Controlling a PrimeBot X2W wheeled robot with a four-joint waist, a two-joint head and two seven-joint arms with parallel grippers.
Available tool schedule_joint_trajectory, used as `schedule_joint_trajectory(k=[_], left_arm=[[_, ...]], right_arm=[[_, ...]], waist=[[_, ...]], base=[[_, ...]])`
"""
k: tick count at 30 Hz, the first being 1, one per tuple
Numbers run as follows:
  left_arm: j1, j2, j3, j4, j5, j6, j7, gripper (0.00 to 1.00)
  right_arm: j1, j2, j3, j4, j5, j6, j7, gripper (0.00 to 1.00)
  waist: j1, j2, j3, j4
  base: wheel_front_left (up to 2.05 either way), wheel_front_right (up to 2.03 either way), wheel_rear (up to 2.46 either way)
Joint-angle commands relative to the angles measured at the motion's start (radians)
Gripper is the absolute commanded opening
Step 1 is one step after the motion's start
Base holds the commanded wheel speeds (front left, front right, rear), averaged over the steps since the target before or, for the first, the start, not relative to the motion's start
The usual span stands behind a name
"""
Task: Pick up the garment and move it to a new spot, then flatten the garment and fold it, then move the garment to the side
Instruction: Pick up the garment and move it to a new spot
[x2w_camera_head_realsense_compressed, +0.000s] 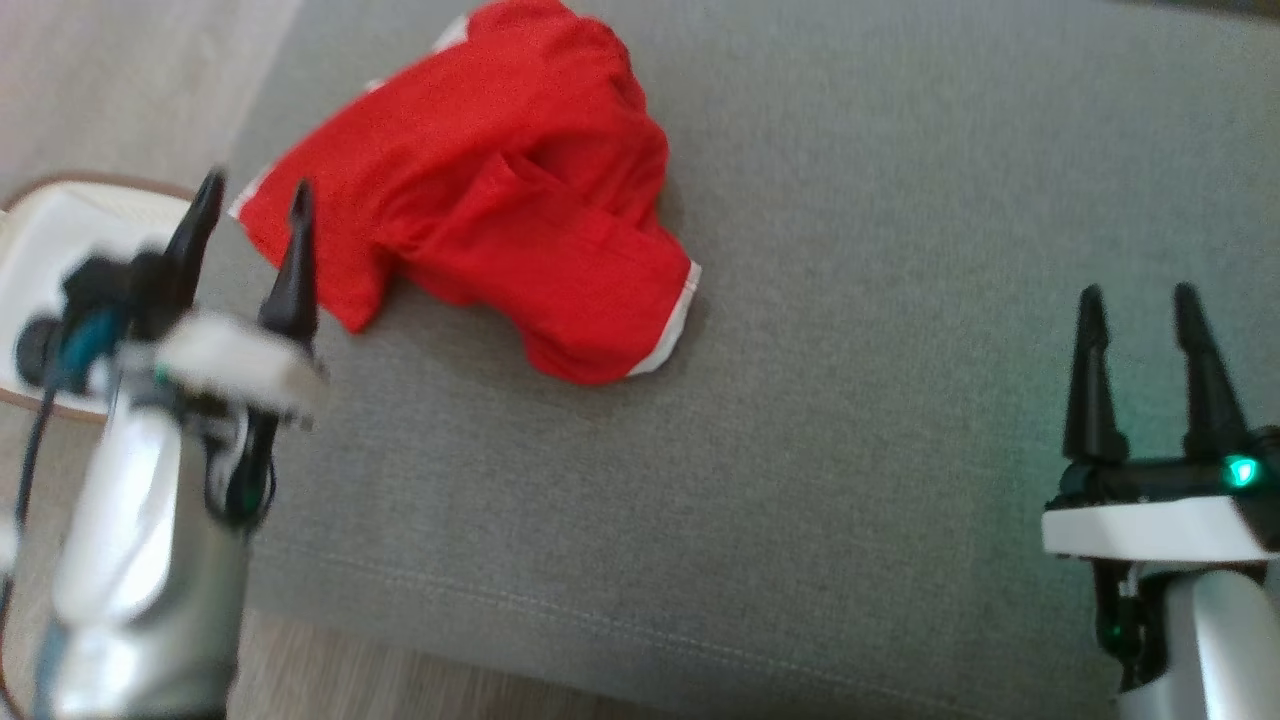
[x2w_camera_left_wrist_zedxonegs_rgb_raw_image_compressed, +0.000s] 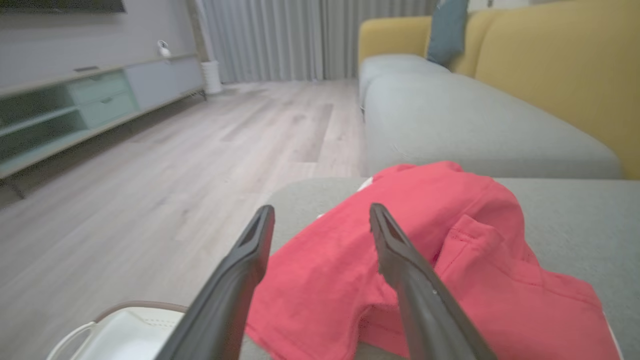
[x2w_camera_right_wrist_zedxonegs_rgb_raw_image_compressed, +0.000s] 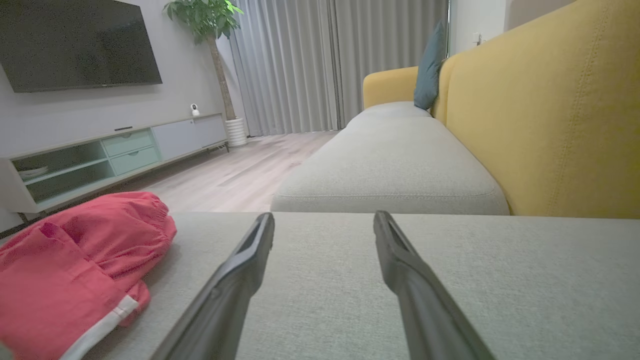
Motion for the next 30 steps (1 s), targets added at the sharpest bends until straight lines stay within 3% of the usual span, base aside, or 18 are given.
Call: schedule_joint_trajectory(k=[1,4,5,10,18,19,20,30], left_arm=[[-0.097,0.054,0.000,0.007,-0.021,-0.008,0.029,1.00],[-0.209,0.109,-0.119,0.089,-0.069,-0.014,0.095,1.00],[-0.273,0.149,-0.212,0.129,-0.144,-0.014,0.127,1.00],[-0.393,0.245,-0.404,0.196,-0.311,-0.014,0.186,1.00],[-0.499,0.303,-0.538,0.303,-0.418,-0.014,0.185,1.00],[-0.509,0.303,-0.548,0.318,-0.432,-0.014,0.181,0.34],[-0.518,0.304,-0.560,0.331,-0.443,-0.014,0.176,0.00],[-0.583,0.321,-0.605,0.419,-0.484,-0.014,0.035,0.00]], right_arm=[[-0.038,-0.008,0.013,-0.045,-0.014,0.008,-0.011,1.00],[-0.053,-0.008,0.000,-0.061,-0.031,0.008,-0.010,1.00],[-0.059,-0.008,0.001,-0.070,-0.037,0.008,-0.008,1.00],[-0.071,-0.008,0.007,-0.088,-0.042,0.008,-0.003,1.00],[-0.083,-0.008,0.008,-0.094,-0.041,0.008,-0.002,1.00],[-0.084,-0.008,0.007,-0.094,-0.041,0.008,-0.003,1.00],[-0.085,-0.008,0.007,-0.093,-0.040,0.008,-0.003,1.00],[-0.086,-0.008,0.008,-0.060,-0.025,0.008,-0.006,1.00]], waist=[[-0.0002,0.0000,0.066,-0.023],[-0.0002,0.0000,0.106,-0.034],[-0.0002,0.0000,0.126,-0.043],[-0.0002,0.0000,0.168,-0.065],[-0.0002,0.0000,0.195,-0.084],[-0.0002,0.0000,0.197,-0.085],[-0.0002,0.0000,0.197,-0.087],[-0.0002,0.0000,0.146,-0.081]], base=[[0.00,0.00,0.00],[0.00,0.00,0.00],[0.00,0.00,0.00],[0.00,0.00,0.00],[0.00,0.00,0.00],[0.00,0.00,0.00],[0.00,0.00,0.00],[0.00,0.00,0.00]])
